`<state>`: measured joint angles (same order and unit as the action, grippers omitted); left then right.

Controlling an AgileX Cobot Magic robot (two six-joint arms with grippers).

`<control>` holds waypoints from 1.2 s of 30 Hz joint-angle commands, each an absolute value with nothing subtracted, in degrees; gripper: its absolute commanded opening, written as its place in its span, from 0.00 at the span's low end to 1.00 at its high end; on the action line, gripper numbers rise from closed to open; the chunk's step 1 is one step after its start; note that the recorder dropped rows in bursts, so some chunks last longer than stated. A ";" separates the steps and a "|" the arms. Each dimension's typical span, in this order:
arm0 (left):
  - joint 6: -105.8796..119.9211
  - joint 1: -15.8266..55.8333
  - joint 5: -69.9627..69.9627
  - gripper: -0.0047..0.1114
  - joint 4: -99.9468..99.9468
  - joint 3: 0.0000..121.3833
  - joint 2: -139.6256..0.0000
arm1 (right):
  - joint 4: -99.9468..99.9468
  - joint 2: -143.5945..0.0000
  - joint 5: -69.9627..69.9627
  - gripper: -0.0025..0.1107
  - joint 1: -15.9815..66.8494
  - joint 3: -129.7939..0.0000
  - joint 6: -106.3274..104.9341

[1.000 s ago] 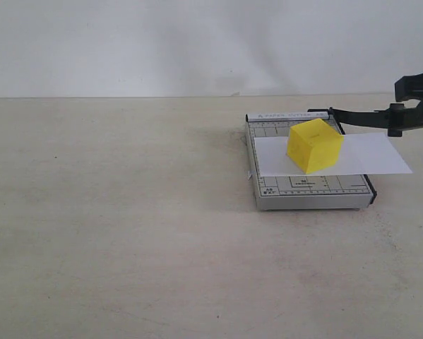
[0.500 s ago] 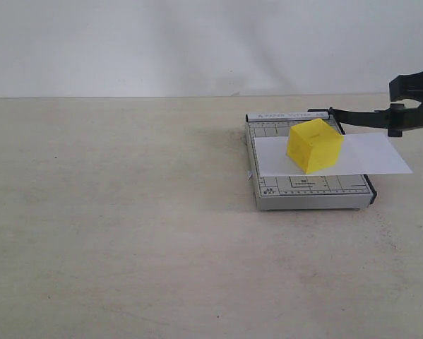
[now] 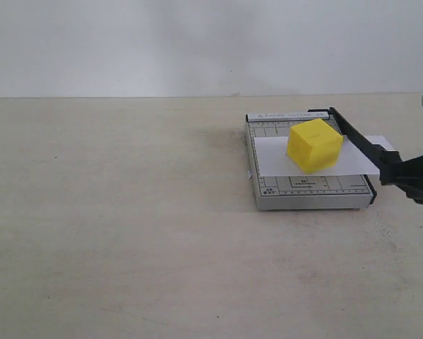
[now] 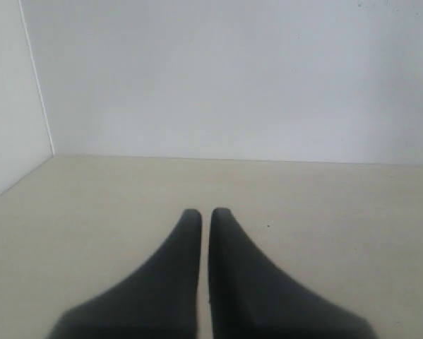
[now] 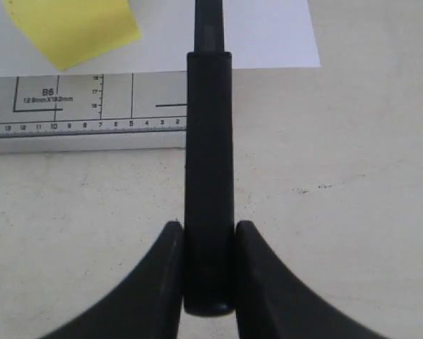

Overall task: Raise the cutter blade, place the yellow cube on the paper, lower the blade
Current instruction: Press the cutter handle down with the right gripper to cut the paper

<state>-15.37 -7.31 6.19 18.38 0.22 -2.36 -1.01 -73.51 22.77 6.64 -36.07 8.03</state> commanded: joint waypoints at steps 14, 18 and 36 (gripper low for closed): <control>-15.10 -7.31 5.80 0.08 17.75 0.00 0.00 | 3.73 -84.66 22.06 0.02 6.52 -31.39 4.96; -15.10 -7.31 5.80 0.08 17.75 0.00 0.00 | 3.97 -84.66 21.94 0.02 6.52 -31.39 4.55; -15.10 -7.31 4.89 0.08 17.75 0.00 0.00 | 4.13 -84.16 22.59 0.31 6.52 -31.70 3.72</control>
<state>-15.29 -7.31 5.97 18.38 0.22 -0.19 3.86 -84.69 21.78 6.41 -31.67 3.57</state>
